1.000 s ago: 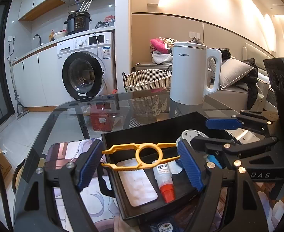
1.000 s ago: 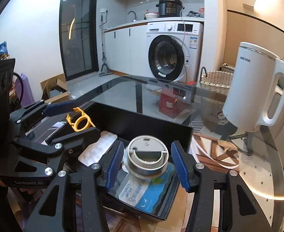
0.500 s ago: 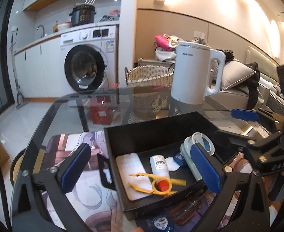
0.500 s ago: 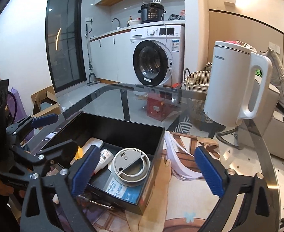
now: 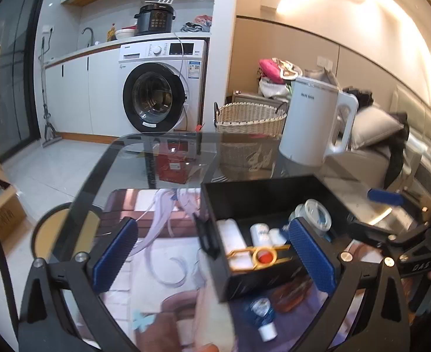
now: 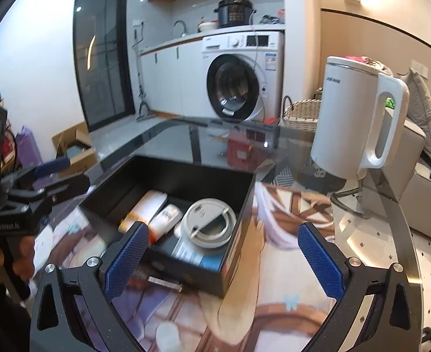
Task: Organize rigid objects
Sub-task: 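Withdraw both tools from the box toward the screwdriver and blue bottle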
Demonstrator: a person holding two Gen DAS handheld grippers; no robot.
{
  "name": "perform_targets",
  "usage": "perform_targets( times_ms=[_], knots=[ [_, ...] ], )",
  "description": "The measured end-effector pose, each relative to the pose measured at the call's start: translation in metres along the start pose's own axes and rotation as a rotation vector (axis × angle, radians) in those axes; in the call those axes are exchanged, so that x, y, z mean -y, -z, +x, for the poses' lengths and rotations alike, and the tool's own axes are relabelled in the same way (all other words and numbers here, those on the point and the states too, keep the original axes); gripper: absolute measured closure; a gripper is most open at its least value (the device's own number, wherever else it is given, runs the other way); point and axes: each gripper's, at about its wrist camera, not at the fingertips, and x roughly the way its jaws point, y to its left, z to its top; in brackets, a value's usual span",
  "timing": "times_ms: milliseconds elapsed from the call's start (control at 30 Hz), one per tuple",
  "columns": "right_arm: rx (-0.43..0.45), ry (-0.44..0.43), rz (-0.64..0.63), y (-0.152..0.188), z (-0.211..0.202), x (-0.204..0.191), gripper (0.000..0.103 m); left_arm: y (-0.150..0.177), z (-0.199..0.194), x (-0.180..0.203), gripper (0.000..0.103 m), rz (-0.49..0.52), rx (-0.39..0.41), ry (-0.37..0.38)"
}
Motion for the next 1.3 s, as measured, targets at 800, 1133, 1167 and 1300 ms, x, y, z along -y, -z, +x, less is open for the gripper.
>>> perform_targets(
  times_ms=[800, 1133, 1167, 1300],
  knots=[
    [-0.085, -0.005, 0.036, 0.039, -0.012, -0.024, 0.0, 0.046, -0.022, 0.012, 0.0, 0.054, -0.071, -0.037],
    [-0.196, -0.029, 0.045, 0.05, 0.015, -0.044, 0.0, 0.054, -0.02, 0.006, 0.0, 0.064, -0.134, -0.03],
    [-0.201, -0.027, 0.044, 0.05, 0.017, -0.046, 0.0, 0.055, -0.019, 0.005, 0.0, 0.065, -0.14, -0.031],
    [-0.218, -0.027, 0.058, 0.05, 0.024, -0.051, 0.0, 0.058, -0.018, 0.0, 0.0, 0.064, -0.161, -0.038]
  ],
)
